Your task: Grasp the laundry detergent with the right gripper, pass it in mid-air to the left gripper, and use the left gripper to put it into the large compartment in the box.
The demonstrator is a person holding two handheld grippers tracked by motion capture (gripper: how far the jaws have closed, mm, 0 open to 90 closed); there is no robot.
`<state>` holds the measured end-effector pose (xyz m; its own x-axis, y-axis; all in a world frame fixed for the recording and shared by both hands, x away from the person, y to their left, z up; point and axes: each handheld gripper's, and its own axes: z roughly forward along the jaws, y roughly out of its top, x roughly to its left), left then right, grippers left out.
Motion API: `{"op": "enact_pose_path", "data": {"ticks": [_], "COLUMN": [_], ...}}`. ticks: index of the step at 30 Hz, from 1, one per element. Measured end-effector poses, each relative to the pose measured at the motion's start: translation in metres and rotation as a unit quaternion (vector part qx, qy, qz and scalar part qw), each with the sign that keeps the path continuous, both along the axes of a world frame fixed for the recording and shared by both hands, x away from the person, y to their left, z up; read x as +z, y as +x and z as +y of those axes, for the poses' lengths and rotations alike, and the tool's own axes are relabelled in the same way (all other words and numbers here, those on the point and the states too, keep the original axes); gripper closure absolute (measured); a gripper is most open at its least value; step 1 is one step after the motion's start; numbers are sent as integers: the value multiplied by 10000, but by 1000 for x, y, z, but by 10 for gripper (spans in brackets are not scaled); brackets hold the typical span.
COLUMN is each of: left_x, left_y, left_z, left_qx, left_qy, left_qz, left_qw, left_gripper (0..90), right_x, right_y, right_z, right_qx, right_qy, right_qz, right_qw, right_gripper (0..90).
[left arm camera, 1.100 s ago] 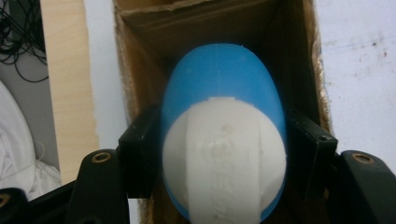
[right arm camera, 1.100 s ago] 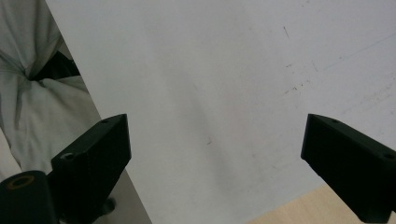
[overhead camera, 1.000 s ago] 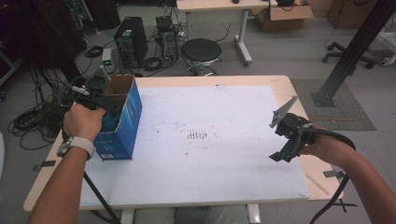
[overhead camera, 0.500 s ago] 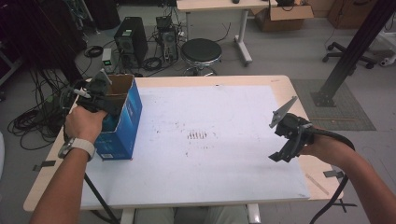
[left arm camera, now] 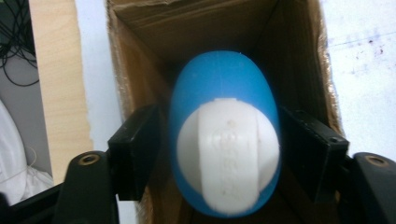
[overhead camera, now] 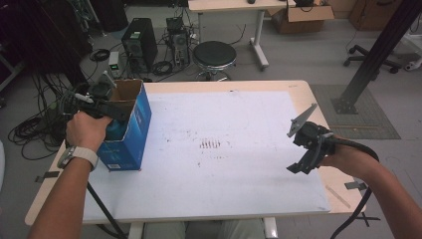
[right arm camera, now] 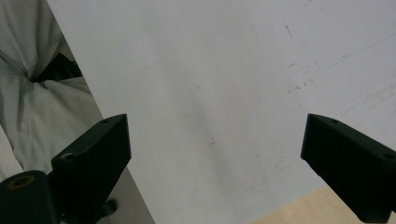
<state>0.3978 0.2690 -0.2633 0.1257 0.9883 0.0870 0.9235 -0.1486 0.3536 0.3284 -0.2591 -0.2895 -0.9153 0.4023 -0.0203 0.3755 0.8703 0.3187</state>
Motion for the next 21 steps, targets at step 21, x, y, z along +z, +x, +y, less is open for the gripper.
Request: {"op": "enact_pose_path", "data": {"ticks": [21], "left_x": [43], "left_y": [-14], "left_z": [-1], "left_qx": [-179], "left_qy": [-196], "left_qz": [-241], "left_qw": [9994], "left_gripper": [189], "right_x": [5], "right_y": [-5], "right_z": [5], "right_qx": [38], "right_qy": [17], "right_qz": [-30], "right_qw": [10000], "right_gripper": [81]}}
